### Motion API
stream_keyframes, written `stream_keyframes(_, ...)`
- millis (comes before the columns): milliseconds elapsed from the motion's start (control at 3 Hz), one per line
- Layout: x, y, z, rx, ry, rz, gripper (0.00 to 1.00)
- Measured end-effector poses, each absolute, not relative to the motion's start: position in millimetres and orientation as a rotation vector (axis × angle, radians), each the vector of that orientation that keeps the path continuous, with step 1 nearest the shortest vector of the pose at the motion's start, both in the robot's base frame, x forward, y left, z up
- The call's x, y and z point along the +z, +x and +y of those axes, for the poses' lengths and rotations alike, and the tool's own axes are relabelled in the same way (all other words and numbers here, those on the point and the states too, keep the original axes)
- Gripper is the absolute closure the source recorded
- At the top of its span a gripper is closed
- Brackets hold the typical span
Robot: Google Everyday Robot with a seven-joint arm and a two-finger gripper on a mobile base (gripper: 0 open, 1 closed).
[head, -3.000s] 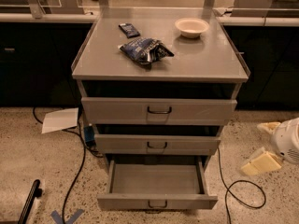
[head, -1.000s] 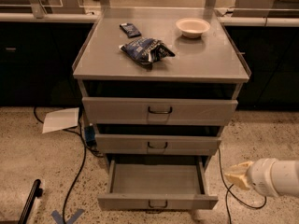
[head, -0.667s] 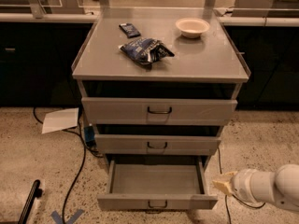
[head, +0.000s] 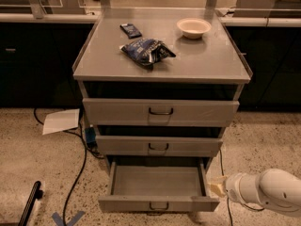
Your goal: Close bottom drawer
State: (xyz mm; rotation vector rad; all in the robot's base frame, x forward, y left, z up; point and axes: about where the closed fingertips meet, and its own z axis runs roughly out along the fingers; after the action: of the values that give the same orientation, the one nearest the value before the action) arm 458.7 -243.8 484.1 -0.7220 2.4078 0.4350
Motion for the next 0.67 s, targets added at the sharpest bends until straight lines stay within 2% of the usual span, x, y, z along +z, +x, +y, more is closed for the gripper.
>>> stream_keyframes(667, 369.6, 454.4, -264.5, 0.509, -0.45, 2.534, 1.0)
